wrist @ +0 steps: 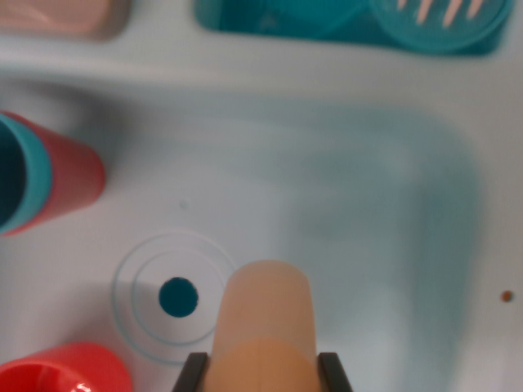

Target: Pick detergent from the sink

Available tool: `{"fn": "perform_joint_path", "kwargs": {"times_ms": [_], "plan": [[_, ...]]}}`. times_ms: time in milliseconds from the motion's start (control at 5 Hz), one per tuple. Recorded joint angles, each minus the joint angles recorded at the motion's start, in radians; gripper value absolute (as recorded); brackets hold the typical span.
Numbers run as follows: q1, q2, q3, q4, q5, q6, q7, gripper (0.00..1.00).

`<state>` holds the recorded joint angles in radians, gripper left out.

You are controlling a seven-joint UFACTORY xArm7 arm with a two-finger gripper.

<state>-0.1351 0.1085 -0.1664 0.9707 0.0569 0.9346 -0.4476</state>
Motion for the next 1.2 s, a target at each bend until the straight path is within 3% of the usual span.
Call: {"fn": "perform_joint_path", "kwargs": {"times_ms": [200, 400, 600, 800, 1000, 1200], "plan": [[0.0003, -0.012, 0.000, 0.027, -0.0028, 0.038, 0.003, 1.00], [0.0003, -0.012, 0.000, 0.027, -0.0028, 0.038, 0.003, 1.00], [0.0007, -0.024, 0.000, 0.056, -0.0060, 0.079, 0.006, 1.00], [0.0007, -0.024, 0.000, 0.056, -0.0060, 0.079, 0.006, 1.00], [0.0011, -0.037, 0.000, 0.086, -0.0091, 0.122, 0.009, 1.00], [0.0011, -0.037, 0.000, 0.086, -0.0091, 0.122, 0.009, 1.00]]}}
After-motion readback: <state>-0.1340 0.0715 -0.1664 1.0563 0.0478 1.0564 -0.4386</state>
